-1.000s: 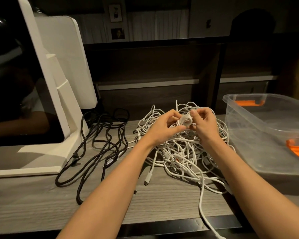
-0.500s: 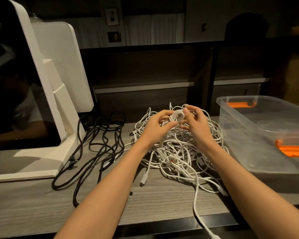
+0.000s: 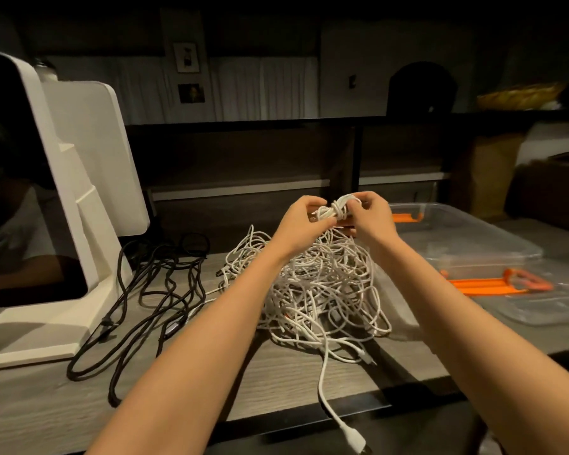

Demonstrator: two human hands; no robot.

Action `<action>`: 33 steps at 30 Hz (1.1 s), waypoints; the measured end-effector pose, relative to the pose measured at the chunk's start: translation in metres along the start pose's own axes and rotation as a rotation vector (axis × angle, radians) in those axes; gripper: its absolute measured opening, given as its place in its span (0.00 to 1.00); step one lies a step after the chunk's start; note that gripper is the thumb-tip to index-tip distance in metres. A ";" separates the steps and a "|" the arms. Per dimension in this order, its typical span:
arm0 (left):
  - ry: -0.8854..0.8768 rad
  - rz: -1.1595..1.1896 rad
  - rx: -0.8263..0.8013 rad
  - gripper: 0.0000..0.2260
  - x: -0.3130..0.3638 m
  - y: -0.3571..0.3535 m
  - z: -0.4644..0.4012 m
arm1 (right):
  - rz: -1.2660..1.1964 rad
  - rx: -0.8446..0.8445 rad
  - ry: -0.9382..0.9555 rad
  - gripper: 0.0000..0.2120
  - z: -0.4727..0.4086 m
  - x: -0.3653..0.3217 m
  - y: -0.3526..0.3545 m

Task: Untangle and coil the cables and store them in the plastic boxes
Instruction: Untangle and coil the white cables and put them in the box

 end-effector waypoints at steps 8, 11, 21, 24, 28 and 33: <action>-0.040 0.044 -0.046 0.15 0.035 -0.048 0.000 | -0.061 -0.050 -0.180 0.07 -0.017 -0.012 0.045; 0.030 0.044 -0.109 0.16 0.036 -0.069 -0.002 | 0.020 0.033 -0.223 0.08 -0.034 -0.004 0.065; -0.060 -0.246 -0.181 0.12 0.016 -0.107 -0.014 | 1.017 -0.250 -0.072 0.11 -0.059 0.006 0.076; -0.064 -0.249 -0.169 0.12 0.012 -0.103 -0.019 | 1.136 -0.333 -0.044 0.15 -0.059 0.014 0.063; -0.118 -0.244 -0.151 0.12 0.012 -0.095 -0.019 | 1.028 -0.359 -0.063 0.13 -0.055 0.021 0.051; -0.101 -0.204 -0.063 0.09 0.017 -0.075 -0.021 | 0.951 -0.217 0.082 0.11 -0.059 0.012 0.048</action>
Point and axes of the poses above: each hand's wrist, its own z-axis away from the middle knuckle, its own y-axis out of the back of the hand, x = y × z, the point moved 5 cm from there along -z, towards the middle knuckle, and after that the axes turned 11 degrees about x, right-handed, at the moved point
